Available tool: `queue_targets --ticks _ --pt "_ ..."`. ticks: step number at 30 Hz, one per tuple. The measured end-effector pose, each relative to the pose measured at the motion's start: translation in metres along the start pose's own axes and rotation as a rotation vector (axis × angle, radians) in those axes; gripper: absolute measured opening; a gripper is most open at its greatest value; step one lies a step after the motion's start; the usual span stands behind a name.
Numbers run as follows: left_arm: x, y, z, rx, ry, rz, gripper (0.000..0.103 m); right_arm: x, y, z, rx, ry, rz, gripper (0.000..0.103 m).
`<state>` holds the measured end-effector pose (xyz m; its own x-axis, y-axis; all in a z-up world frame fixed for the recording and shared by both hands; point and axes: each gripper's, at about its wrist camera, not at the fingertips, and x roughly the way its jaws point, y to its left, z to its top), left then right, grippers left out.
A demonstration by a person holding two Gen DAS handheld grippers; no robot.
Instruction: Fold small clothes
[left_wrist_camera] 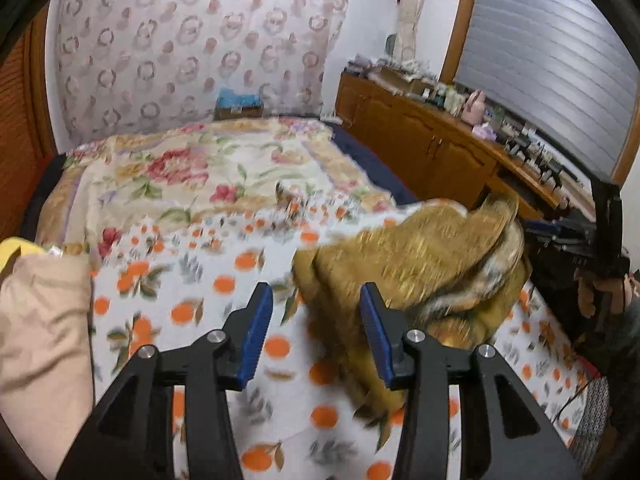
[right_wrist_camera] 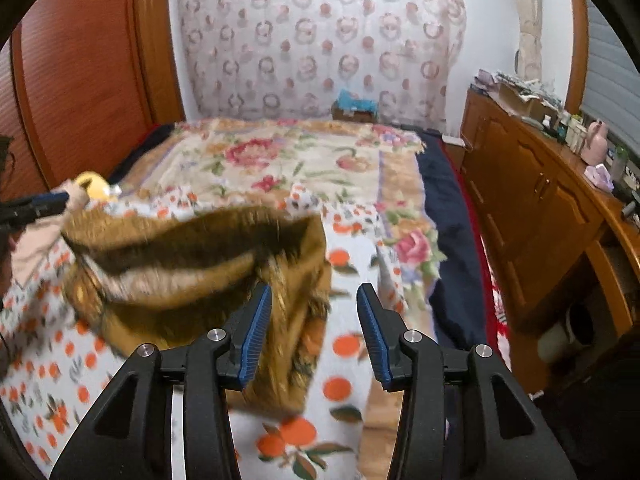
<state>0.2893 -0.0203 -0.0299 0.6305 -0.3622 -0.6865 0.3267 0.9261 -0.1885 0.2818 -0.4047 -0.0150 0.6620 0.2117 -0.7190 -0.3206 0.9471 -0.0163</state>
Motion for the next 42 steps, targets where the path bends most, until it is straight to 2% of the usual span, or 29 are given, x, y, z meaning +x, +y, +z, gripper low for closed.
queue_targets --ticks 4,8,16,19,22,24,28,31,38,42 --pt "0.015 0.009 -0.024 -0.016 0.07 0.028 0.044 0.018 0.007 -0.006 -0.032 0.035 0.027 0.045" --pt "0.026 0.004 -0.031 -0.002 0.113 0.006 0.044 0.035 0.017 0.0 -0.052 0.043 0.062 0.046" --pt "0.049 -0.013 -0.005 0.022 0.109 -0.051 0.044 0.07 0.005 0.033 -0.018 0.032 0.052 0.048" --pt "0.062 -0.004 0.01 -0.031 0.099 -0.063 0.044 0.082 -0.004 0.037 0.011 0.05 0.019 0.049" --pt "0.067 0.008 0.019 -0.085 0.076 -0.027 0.044 0.086 -0.012 0.039 0.041 0.053 -0.01 0.049" --pt "0.065 0.015 0.023 -0.115 0.058 -0.037 0.044 0.085 -0.017 0.039 0.062 0.05 -0.01 0.049" --pt "0.063 0.014 0.025 -0.108 0.034 -0.039 0.044 0.082 -0.017 0.037 0.071 0.053 0.012 0.05" --pt "0.074 0.013 0.024 -0.103 0.066 -0.039 0.044 0.085 -0.018 0.036 0.085 0.062 0.049 0.053" --pt "0.105 0.018 0.022 -0.123 0.145 -0.031 0.044 0.101 -0.016 0.029 0.1 0.104 0.079 0.054" --pt "0.109 0.015 0.021 -0.115 0.148 -0.024 0.044 0.106 -0.023 0.026 0.133 0.124 0.119 0.054"
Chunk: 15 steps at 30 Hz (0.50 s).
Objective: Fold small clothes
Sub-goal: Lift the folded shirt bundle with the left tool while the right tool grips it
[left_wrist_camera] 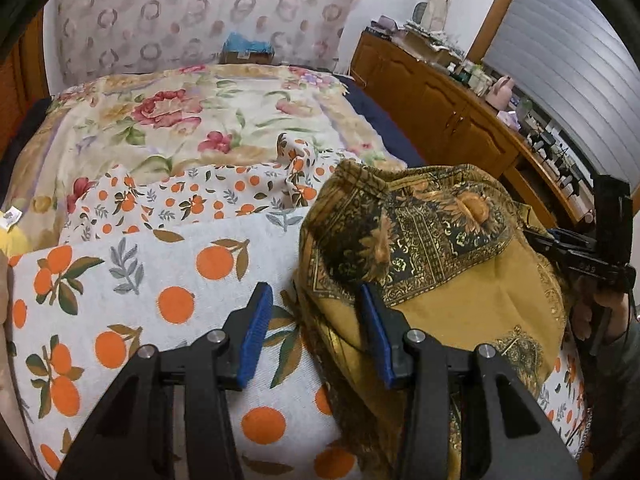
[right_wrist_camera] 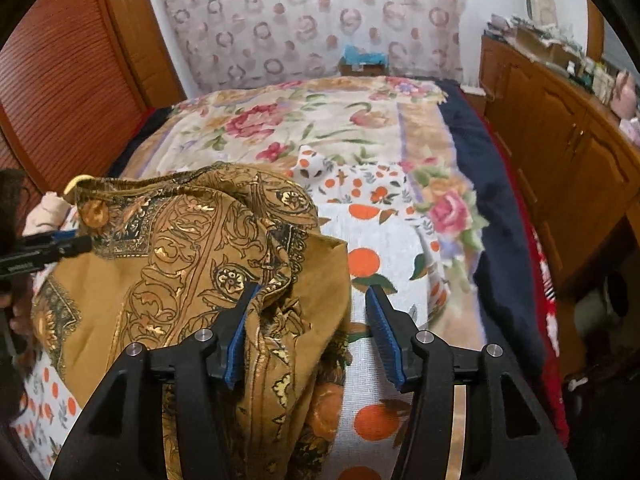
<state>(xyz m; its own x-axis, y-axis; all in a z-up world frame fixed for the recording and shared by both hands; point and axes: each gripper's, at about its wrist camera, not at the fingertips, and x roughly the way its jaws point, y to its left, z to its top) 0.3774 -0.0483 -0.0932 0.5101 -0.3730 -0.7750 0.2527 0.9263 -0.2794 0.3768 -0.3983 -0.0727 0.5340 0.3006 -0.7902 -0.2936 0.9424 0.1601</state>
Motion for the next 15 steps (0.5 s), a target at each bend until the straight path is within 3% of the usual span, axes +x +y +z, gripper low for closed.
queue_targets --ticks 5,7,9,11,13,15 --pt "0.001 -0.003 -0.002 0.009 -0.003 -0.02 0.042 0.002 -0.002 -0.002 0.023 0.023 0.05 0.055" --pt "0.002 -0.002 -0.002 0.001 0.011 -0.064 0.026 0.002 0.0 -0.002 0.019 0.03 0.068 0.055" --pt "0.003 -0.002 -0.002 -0.008 0.015 -0.081 0.018 0.001 0.001 -0.003 0.013 0.032 0.074 0.055" --pt "0.003 -0.005 -0.001 0.0 0.02 -0.104 0.006 0.002 0.004 -0.004 0.003 0.036 0.096 0.047" --pt "-0.001 -0.008 -0.001 0.018 0.015 -0.111 0.004 0.003 0.008 -0.006 -0.004 0.04 0.131 0.029" --pt "-0.011 -0.012 0.0 0.025 -0.006 -0.127 0.003 0.0 0.015 -0.005 -0.041 0.035 0.134 0.018"
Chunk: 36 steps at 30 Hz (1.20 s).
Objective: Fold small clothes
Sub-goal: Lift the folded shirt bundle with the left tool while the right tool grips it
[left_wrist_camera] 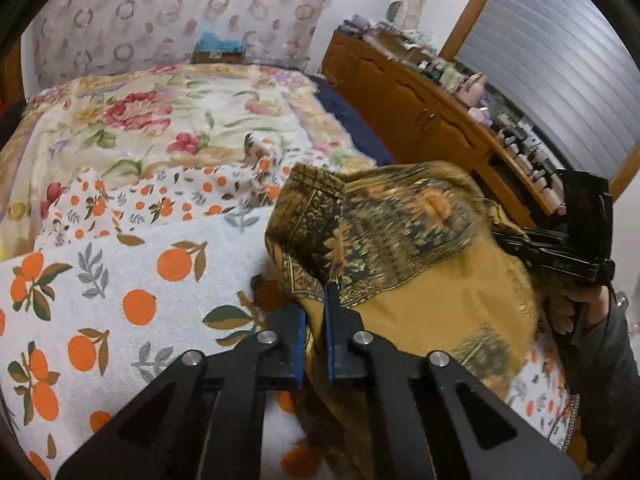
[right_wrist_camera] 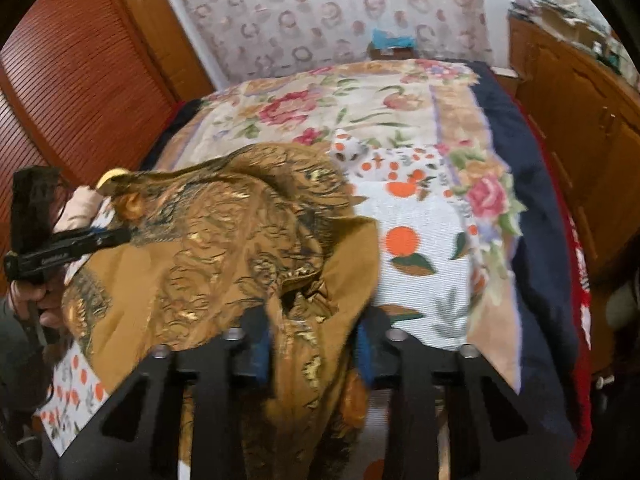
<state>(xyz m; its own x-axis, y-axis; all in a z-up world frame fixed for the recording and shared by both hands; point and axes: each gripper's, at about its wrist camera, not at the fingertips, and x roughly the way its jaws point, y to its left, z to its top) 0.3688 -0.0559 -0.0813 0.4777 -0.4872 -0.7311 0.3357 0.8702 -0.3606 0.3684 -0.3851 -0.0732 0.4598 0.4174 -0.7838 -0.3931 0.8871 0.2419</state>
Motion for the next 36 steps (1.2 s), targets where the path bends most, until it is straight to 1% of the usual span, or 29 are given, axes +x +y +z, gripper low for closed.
queue_targets --ticks 1,3,7,11,14,17,19,22,25,29,31,32,33,36 --pt "-0.011 -0.004 0.001 0.003 -0.027 -0.013 0.003 -0.005 0.003 0.001 -0.006 -0.014 0.007 0.013" --pt "-0.032 -0.011 0.003 0.014 -0.068 -0.026 0.003 -0.02 0.011 0.002 -0.02 -0.065 0.012 0.01" --pt "-0.075 -0.024 0.0 0.045 -0.148 -0.042 0.003 -0.05 0.039 0.005 -0.07 -0.167 0.003 0.009" --pt "-0.118 -0.025 -0.007 0.051 -0.222 -0.034 0.003 -0.066 0.068 0.015 -0.12 -0.209 0.022 0.008" --pt "-0.154 -0.015 -0.018 0.034 -0.283 -0.008 0.003 -0.073 0.09 0.024 -0.153 -0.243 0.047 0.008" --pt "-0.191 0.004 -0.036 0.0 -0.345 0.041 0.003 -0.075 0.121 0.038 -0.206 -0.268 0.084 0.008" --pt "-0.212 0.02 -0.051 -0.029 -0.376 0.088 0.003 -0.073 0.142 0.048 -0.244 -0.28 0.107 0.008" --pt "-0.237 0.044 -0.071 -0.061 -0.411 0.167 0.003 -0.063 0.186 0.066 -0.322 -0.285 0.152 0.008" --pt "-0.259 0.072 -0.091 -0.119 -0.44 0.216 0.003 -0.05 0.227 0.083 -0.393 -0.283 0.189 0.008" --pt "-0.284 0.115 -0.124 -0.208 -0.473 0.283 0.003 -0.021 0.293 0.11 -0.508 -0.269 0.234 0.008" --pt "-0.29 0.133 -0.139 -0.252 -0.482 0.307 0.003 -0.003 0.323 0.123 -0.553 -0.255 0.255 0.008" --pt "-0.292 0.143 -0.148 -0.278 -0.485 0.319 0.003 0.01 0.345 0.131 -0.586 -0.24 0.27 0.008" --pt "-0.293 0.154 -0.158 -0.308 -0.488 0.33 0.003 0.017 0.356 0.134 -0.607 -0.233 0.278 0.008" --pt "-0.289 0.179 -0.188 -0.386 -0.481 0.367 0.003 0.055 0.406 0.147 -0.686 -0.189 0.298 0.008"
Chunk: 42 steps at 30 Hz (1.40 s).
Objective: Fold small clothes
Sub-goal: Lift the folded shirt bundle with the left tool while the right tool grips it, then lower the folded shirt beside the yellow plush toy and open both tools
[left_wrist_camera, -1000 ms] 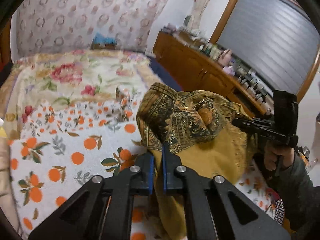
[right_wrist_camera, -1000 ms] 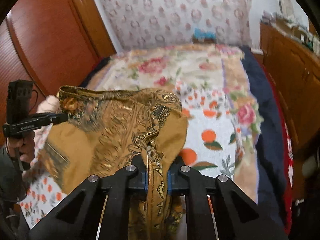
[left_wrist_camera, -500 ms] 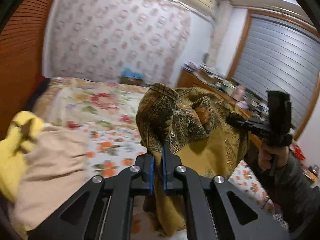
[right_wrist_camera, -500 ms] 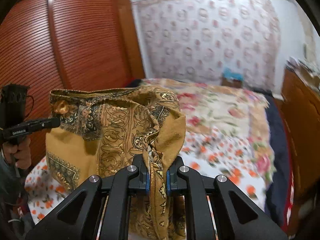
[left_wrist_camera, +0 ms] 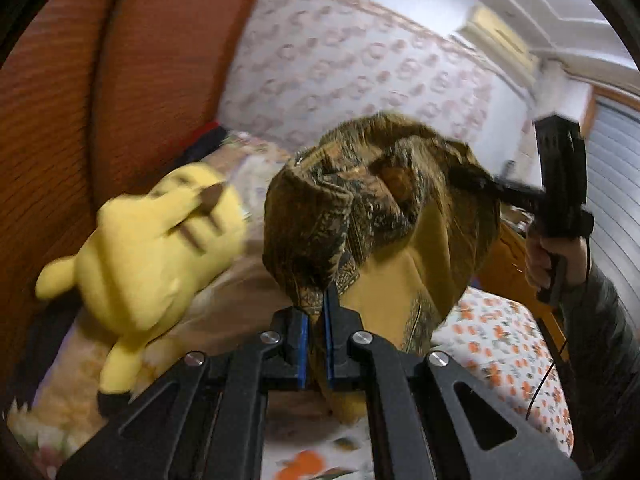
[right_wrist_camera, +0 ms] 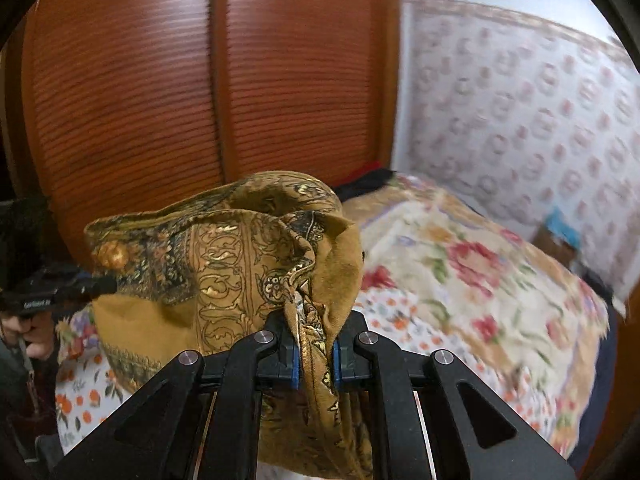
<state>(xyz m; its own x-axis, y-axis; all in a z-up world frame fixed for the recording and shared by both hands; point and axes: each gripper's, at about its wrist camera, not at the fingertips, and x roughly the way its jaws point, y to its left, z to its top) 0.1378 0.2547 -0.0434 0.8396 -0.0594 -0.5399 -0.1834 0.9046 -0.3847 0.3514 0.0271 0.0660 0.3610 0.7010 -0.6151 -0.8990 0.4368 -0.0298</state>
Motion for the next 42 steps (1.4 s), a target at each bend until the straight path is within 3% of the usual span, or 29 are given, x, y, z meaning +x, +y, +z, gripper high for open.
queue_targets --ticks 3,8,11,14,18,21,23,28,36,42 --pt "0.005 0.024 -0.018 -0.043 0.024 0.04 0.003 0.054 0.027 0.02 -0.074 0.046 0.023 0.008" --pt "0.011 0.027 -0.035 -0.048 0.046 0.072 0.003 0.118 0.047 0.031 -0.121 0.1 0.024 0.008" --pt "0.011 0.026 -0.038 -0.017 0.048 0.099 0.003 0.142 0.046 0.029 -0.099 0.133 0.006 0.009" --pt "0.01 0.02 -0.039 0.007 0.049 0.115 0.003 0.161 0.037 0.028 -0.048 0.165 -0.049 0.017" --pt "0.003 0.024 -0.037 0.03 0.048 0.132 0.007 0.161 0.031 0.029 -0.007 0.152 -0.113 0.037" --pt "-0.002 0.027 -0.033 0.045 0.039 0.142 0.016 0.145 0.024 0.028 0.025 0.104 -0.173 0.041" --pt "-0.008 0.024 -0.033 0.062 0.023 0.153 0.038 0.133 0.023 0.026 0.043 0.084 -0.179 0.043" --pt "-0.022 0.013 -0.031 0.11 -0.017 0.16 0.058 0.122 0.026 0.003 0.069 0.094 -0.132 0.044" --pt "-0.031 -0.01 -0.027 0.186 -0.049 0.203 0.058 0.146 0.024 -0.033 0.146 0.144 -0.128 0.044" --pt "-0.039 -0.032 -0.023 0.238 -0.067 0.201 0.058 0.11 0.029 -0.032 0.166 0.083 -0.162 0.044"
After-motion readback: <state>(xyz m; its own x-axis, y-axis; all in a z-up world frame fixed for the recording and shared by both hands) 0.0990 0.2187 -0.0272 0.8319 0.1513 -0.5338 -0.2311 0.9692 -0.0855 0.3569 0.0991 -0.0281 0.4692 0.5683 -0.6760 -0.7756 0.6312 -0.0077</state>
